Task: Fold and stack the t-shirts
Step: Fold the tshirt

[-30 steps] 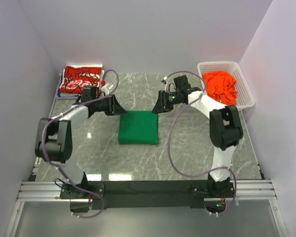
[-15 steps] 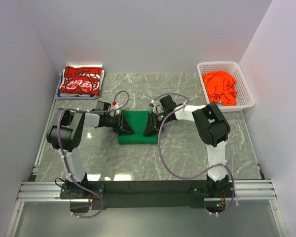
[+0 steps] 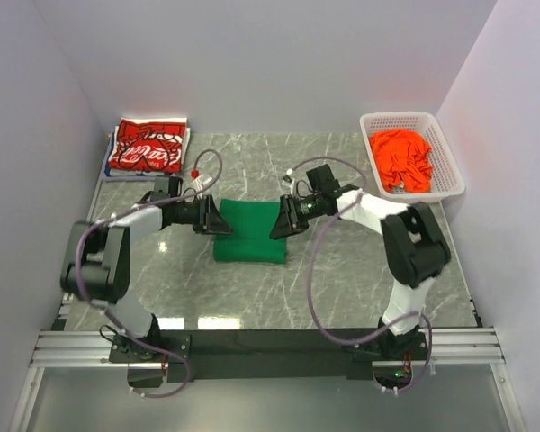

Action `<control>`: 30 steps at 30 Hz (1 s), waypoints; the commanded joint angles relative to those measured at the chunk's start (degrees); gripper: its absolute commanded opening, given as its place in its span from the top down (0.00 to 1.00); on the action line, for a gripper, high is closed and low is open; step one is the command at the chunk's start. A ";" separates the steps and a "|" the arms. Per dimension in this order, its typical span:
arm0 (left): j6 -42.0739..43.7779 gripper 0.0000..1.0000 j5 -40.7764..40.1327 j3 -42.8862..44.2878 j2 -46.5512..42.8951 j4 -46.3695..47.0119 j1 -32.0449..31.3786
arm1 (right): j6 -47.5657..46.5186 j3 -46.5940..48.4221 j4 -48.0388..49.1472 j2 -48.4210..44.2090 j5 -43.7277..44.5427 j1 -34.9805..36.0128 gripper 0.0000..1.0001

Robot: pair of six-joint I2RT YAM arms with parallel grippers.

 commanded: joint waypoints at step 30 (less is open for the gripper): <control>22.59 0.64 5.18 6.81 6.77 -21.76 4.24 | -8.76 -2.38 -6.15 -1.24 -3.37 2.72 0.65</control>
